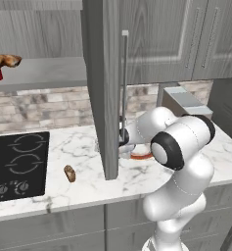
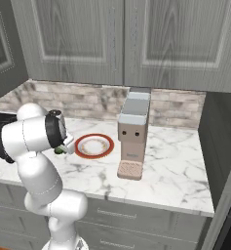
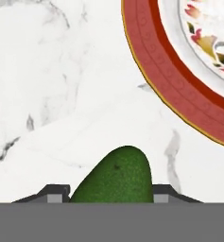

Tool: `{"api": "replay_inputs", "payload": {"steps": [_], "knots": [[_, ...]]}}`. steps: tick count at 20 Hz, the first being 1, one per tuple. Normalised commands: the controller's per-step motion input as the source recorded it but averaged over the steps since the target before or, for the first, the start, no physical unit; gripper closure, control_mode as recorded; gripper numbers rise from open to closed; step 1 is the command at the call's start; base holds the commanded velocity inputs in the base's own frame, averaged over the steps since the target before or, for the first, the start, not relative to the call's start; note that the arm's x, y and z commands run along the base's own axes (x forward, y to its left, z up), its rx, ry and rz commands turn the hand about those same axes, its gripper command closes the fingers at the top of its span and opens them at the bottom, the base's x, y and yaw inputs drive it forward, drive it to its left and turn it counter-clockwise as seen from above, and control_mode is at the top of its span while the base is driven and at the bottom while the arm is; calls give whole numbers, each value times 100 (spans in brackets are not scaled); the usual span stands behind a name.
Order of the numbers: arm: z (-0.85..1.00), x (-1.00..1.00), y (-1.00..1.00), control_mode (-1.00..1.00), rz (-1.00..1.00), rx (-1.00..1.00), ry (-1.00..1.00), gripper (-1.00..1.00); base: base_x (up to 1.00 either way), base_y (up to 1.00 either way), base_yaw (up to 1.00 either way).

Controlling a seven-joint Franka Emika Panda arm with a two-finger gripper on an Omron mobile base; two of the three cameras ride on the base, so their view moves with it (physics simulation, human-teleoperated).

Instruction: Pick the avocado and bread from the counter and place them on the plate. Then pick the jam from the cabinet and place it next to the plate. Lastly close the cabinet door.

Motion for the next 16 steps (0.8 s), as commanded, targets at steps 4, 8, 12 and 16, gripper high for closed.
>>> {"api": "replay_inputs", "payload": {"steps": [4, 8, 12, 16], "knots": [[59, -3, -1, -100, -4, 0, -11, 100, 0, 0, 0], [60, -3, -7, -100, -5, -1, -10, 100, 0, 0, 0], [54, 7, -22, -100, -10, 0, -1, 100, 0, 0, 0], [41, 19, -39, -100, -11, 0, 0, 100, 0, 0, 0]]}}
